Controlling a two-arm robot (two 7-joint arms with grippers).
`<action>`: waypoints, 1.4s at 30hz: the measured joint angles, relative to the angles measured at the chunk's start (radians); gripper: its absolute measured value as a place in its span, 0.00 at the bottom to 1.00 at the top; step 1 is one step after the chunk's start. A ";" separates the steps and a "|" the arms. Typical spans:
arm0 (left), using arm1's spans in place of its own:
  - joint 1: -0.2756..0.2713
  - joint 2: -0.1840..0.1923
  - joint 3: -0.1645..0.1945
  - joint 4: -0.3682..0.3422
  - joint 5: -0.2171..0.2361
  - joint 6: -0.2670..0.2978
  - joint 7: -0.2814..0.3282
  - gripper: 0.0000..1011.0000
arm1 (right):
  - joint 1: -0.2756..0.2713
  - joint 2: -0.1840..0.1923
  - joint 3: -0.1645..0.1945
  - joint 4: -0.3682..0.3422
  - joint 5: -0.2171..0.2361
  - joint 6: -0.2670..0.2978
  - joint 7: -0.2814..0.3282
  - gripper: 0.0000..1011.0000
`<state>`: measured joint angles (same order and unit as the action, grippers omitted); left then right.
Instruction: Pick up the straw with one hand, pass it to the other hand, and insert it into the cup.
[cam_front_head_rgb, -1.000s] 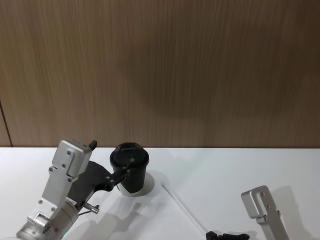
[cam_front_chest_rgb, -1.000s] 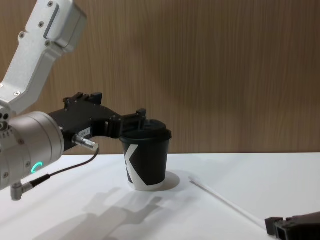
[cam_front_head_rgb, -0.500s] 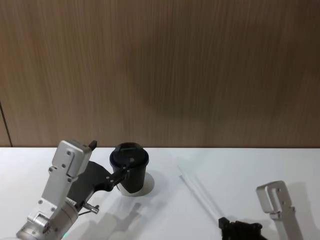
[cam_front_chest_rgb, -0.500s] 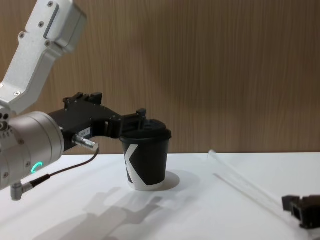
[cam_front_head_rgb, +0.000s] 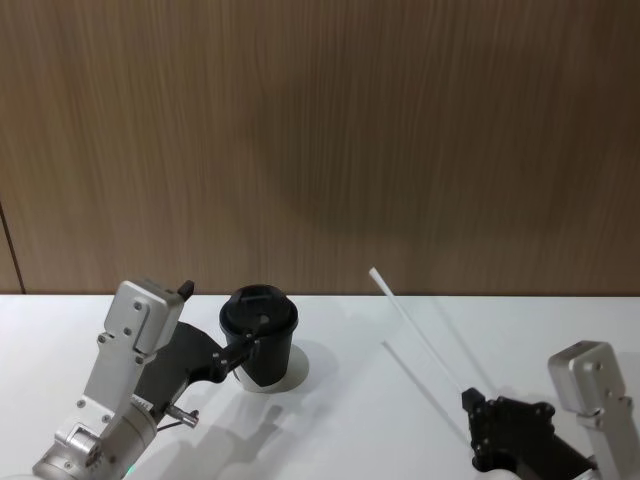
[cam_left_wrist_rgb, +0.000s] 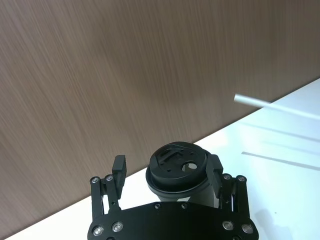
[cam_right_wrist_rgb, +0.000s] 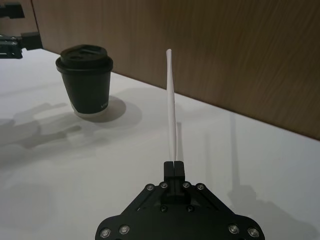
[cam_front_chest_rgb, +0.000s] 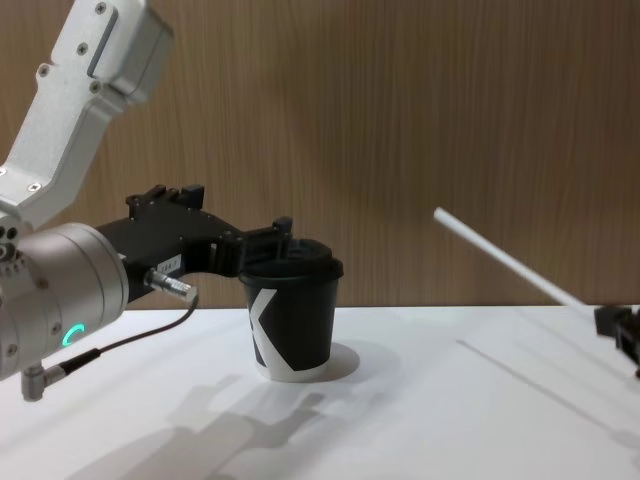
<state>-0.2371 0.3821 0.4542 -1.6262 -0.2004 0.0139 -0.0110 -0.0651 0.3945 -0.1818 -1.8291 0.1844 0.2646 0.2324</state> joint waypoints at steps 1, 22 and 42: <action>0.000 0.000 0.000 0.000 0.000 0.000 0.000 0.99 | 0.000 0.005 0.001 -0.003 -0.004 -0.011 0.006 0.00; 0.000 0.000 0.000 0.000 0.000 0.000 0.000 0.99 | 0.055 0.152 0.011 -0.068 -0.020 -0.237 0.191 0.00; 0.000 0.000 0.000 0.000 0.000 0.000 0.000 0.99 | 0.161 0.229 -0.032 -0.091 0.055 -0.387 0.384 0.00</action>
<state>-0.2371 0.3822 0.4542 -1.6261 -0.2004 0.0138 -0.0109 0.0958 0.6234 -0.2143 -1.9198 0.2396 -0.1222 0.6167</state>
